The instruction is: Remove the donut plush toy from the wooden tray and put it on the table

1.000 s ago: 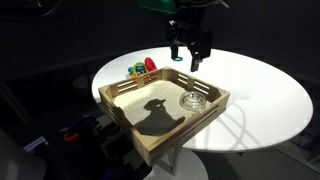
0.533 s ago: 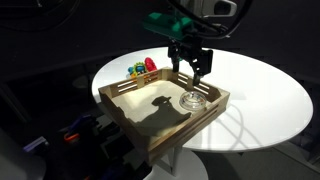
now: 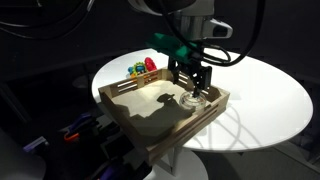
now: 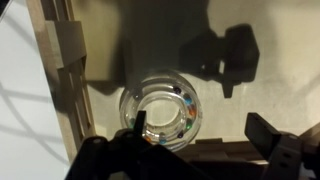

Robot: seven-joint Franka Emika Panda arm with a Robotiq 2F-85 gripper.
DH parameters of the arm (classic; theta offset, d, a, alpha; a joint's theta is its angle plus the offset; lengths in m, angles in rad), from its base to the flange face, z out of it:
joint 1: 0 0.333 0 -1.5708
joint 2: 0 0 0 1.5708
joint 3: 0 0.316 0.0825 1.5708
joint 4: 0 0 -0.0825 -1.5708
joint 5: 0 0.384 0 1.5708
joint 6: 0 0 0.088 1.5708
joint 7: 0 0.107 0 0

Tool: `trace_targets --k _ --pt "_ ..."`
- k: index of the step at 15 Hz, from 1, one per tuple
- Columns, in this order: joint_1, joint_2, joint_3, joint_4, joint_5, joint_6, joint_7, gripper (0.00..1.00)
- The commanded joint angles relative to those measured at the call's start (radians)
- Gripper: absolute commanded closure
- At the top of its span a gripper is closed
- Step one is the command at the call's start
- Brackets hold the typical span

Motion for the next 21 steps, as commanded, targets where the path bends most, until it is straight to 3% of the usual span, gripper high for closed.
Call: trace_targets --k 1,10,11,13,20,21 --pt "-0.007 0.043 0.02 0.021 0.054 0.042 -0.089 0.0" --pt "-0.02 0.104 0.058 0.041 0.079 0.095 -0.162 0.0" --pt "-0.02 0.107 0.06 0.044 0.078 0.093 -0.163 0.23" --pt "-0.021 0.107 0.061 0.049 0.076 0.083 -0.154 0.34" --pt "-0.009 0.063 0.056 0.059 0.052 0.044 -0.091 0.92" --pt "-0.006 0.053 0.057 0.06 0.053 0.035 -0.084 0.95"
